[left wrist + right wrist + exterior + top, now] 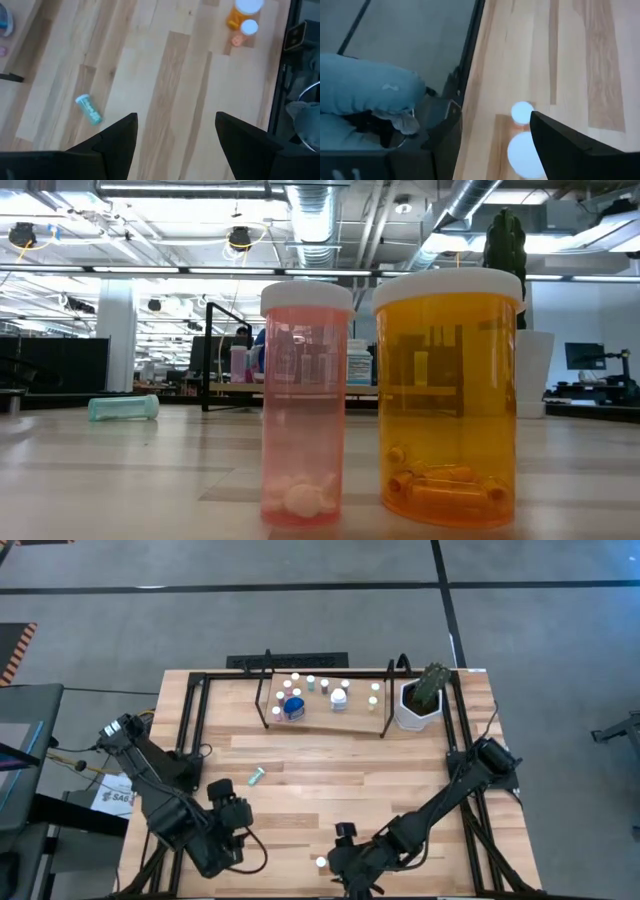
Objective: Pick and place medicine bottles onto shelf by color
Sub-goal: Put the orange pill bottle on the shelf
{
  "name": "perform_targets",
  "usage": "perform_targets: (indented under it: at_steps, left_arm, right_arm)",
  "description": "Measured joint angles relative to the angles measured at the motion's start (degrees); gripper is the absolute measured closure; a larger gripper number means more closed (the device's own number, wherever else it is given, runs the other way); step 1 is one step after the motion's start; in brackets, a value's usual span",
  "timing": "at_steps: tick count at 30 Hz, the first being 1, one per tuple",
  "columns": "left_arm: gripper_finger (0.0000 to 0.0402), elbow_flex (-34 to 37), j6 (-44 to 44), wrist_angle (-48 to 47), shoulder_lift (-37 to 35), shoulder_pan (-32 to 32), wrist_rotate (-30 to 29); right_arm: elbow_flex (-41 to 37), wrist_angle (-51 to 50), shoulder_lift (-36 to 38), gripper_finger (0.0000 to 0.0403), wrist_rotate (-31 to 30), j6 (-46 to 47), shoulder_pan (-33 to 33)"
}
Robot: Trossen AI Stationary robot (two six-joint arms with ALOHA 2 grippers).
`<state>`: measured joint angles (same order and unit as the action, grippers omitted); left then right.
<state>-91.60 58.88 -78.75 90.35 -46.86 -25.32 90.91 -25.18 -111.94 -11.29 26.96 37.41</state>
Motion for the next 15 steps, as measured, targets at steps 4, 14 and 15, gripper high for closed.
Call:
perform_targets:
  at_steps: [4, 14, 15]
  left_arm:
    - [0.0148, 0.01, 0.43, 0.05, 0.71, -1.20, -0.60]
    - [0.0148, 0.01, 1.93, 0.12, 1.23, -2.24, -1.81]
    - [0.0148, 0.01, 1.92, 0.10, 1.24, -2.24, -2.01]
  right_arm:
    - [0.03, -2.51, -0.09, 0.0148, -1.18, -1.79, -0.29]
    - [-0.03, -3.36, -5.61, 0.0148, -0.98, -1.55, -1.06]
    - [-0.04, -3.41, -5.61, 0.0148, -1.06, -1.66, -1.15]
